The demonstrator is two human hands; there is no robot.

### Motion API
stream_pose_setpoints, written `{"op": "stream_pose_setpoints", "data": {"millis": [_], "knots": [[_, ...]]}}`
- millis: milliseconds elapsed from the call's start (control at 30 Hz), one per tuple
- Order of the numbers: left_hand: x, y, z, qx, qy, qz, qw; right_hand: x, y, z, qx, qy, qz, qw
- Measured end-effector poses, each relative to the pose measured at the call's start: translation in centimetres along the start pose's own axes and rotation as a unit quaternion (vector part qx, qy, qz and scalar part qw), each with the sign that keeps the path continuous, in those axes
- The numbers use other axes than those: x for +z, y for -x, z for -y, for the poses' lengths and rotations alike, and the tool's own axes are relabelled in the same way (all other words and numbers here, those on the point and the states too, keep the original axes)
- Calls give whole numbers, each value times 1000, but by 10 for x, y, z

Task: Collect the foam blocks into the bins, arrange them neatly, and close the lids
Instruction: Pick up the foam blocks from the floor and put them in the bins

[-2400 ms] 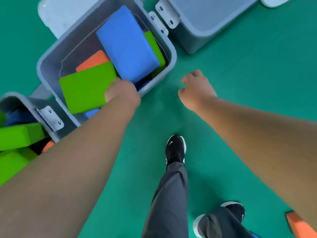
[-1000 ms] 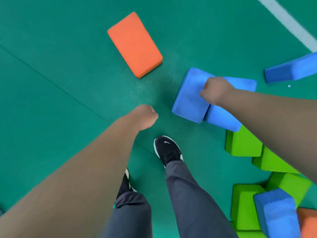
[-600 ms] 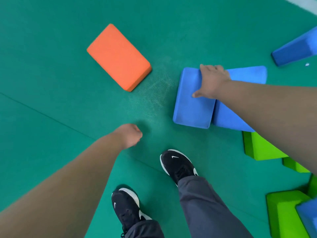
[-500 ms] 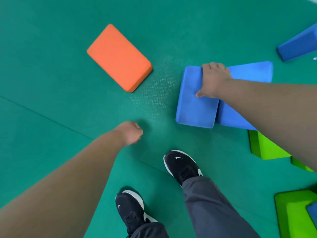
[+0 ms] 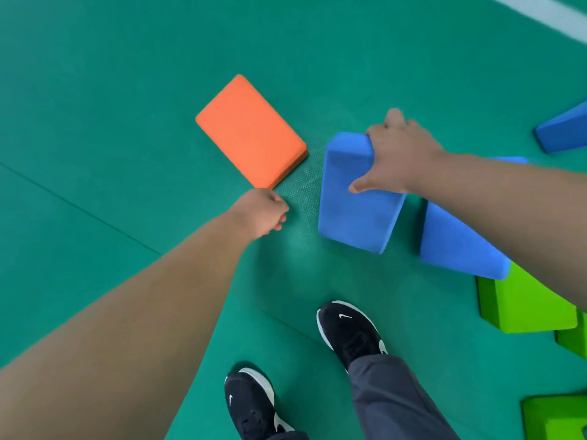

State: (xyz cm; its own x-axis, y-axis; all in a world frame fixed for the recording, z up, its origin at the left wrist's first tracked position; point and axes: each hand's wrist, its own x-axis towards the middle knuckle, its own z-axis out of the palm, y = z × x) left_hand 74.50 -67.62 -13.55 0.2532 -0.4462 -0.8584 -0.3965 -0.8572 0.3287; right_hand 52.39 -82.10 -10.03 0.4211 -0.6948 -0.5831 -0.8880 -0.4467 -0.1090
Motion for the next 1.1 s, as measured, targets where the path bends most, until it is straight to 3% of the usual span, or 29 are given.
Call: {"op": "stream_pose_setpoints", "data": {"millis": [167, 367, 533, 733, 933, 1100], "knots": [[-44, -20, -13, 23, -27, -52, 998, -48, -20, 24, -13, 30, -164, 986], [-90, -45, -44, 56, -267, -122, 954, -32, -38, 38, -22, 68, -153, 986], [-103, -79, -55, 41, -332, -164, 928, -20, -42, 32, -17, 72, -216, 973], [-107, -113, -61, 7, -298, -215, 930, -18, -47, 31, -13, 61, -233, 971], [-117, -144, -65, -58, -278, -191, 940, -13, -51, 31, 7, 55, -239, 969], [-122, -123, -69, -32, -324, -245, 913, -21, -59, 29, 19, 48, -236, 970]]}}
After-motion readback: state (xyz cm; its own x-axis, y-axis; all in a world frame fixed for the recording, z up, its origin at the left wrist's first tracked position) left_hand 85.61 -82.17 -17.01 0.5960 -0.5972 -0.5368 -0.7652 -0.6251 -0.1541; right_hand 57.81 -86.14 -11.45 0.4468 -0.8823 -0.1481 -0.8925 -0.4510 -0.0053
